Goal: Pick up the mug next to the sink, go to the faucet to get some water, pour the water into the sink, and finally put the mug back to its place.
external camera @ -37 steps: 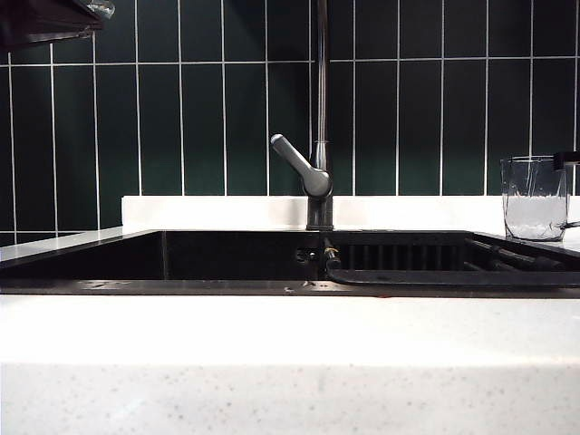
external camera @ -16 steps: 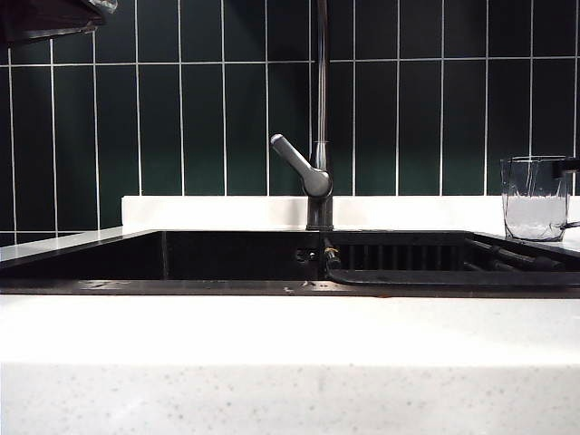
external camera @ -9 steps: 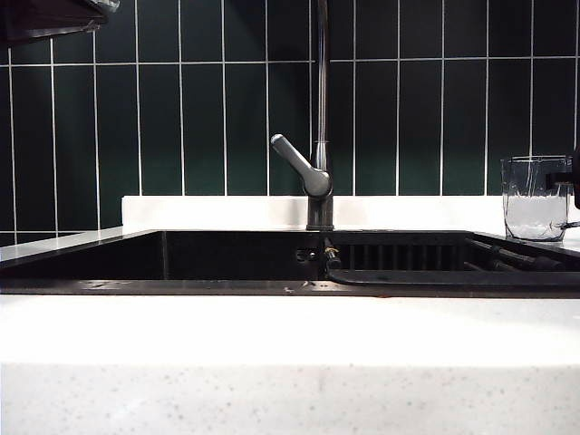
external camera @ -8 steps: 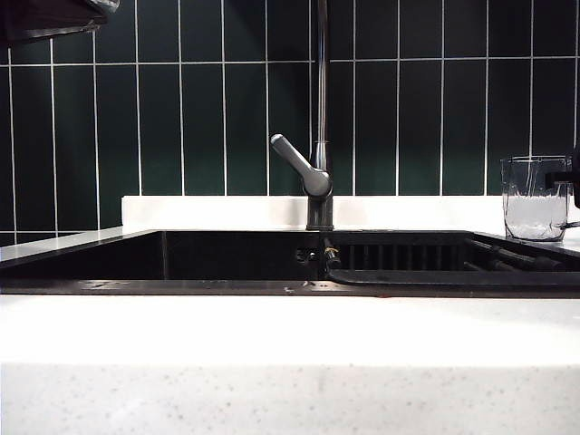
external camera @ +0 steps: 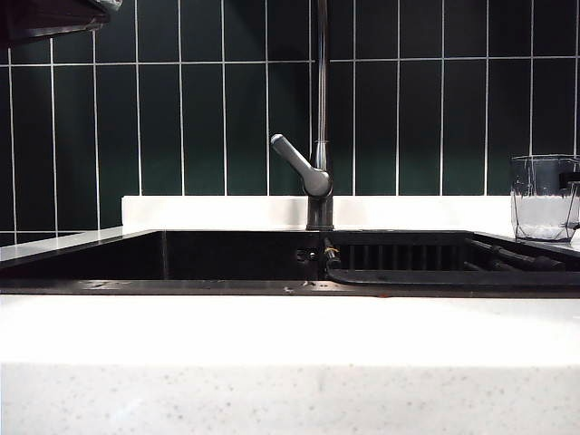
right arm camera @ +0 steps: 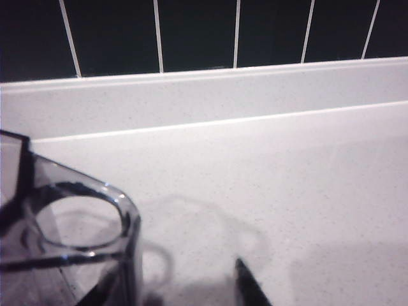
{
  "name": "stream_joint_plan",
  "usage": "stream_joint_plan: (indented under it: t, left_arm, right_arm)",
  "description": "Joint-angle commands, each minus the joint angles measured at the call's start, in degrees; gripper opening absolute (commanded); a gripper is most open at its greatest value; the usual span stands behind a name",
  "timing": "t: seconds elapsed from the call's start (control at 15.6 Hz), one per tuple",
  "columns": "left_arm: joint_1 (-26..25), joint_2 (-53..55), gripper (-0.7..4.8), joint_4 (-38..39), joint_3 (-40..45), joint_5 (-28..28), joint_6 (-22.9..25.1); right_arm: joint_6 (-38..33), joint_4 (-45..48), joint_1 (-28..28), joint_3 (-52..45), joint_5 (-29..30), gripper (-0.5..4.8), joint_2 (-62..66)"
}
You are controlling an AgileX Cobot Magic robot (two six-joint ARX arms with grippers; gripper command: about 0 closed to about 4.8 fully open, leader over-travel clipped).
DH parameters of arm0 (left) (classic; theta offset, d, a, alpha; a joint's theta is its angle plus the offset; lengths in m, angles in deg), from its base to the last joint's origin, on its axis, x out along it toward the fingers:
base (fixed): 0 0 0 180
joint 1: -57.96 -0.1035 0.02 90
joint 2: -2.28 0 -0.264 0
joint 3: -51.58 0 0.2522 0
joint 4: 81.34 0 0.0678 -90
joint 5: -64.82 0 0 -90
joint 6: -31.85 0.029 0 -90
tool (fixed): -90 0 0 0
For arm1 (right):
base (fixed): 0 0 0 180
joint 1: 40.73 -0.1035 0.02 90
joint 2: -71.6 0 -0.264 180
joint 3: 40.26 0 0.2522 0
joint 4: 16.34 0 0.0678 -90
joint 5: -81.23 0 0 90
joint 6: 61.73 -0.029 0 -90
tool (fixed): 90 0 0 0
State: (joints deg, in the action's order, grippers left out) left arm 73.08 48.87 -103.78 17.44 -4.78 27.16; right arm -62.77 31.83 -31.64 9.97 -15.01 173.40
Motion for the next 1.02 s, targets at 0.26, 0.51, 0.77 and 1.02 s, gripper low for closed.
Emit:
stream_joint_plan:
  t: [0.26, 0.51, 0.77, 1.02]
  left_arm:
    - [0.0, -0.1, 0.67, -0.7, -0.3, 0.5, 0.1]
    - [0.0, -0.1, 0.67, -0.7, -0.3, 0.5, 0.0]
    - [0.0, -0.1, 0.67, -0.7, -0.3, 1.4, 0.0]
    - [0.0, -0.1, 0.67, -0.7, -0.3, 1.4, 0.0]
  right_arm:
    - [0.0, 3.2, -0.3, 1.9, 2.5, 1.97, 1.8]
    - [0.0, 2.3, -0.3, 3.1, 2.5, 1.12, 1.9]
    - [0.0, 0.9, -0.3, 3.1, 2.5, 1.11, 1.9]
    - [0.0, -0.4, -0.3, 3.0, 2.5, 0.71, 1.9]
